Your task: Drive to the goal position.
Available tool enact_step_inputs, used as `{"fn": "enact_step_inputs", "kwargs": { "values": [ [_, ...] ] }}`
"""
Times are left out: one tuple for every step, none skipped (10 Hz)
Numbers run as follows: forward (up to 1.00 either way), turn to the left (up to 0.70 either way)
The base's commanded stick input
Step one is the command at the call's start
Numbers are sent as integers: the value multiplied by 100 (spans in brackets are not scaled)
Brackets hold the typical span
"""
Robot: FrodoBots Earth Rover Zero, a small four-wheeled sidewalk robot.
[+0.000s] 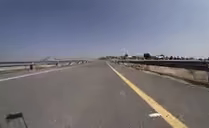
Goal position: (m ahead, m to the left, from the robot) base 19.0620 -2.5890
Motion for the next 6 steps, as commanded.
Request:
{"fn": "enact_step_inputs", "kwargs": {
  "values": [
    [100,0],
    [100,0],
    [100,0],
    [100,0],
    [100,0],
    [100,0]
  ]
}}
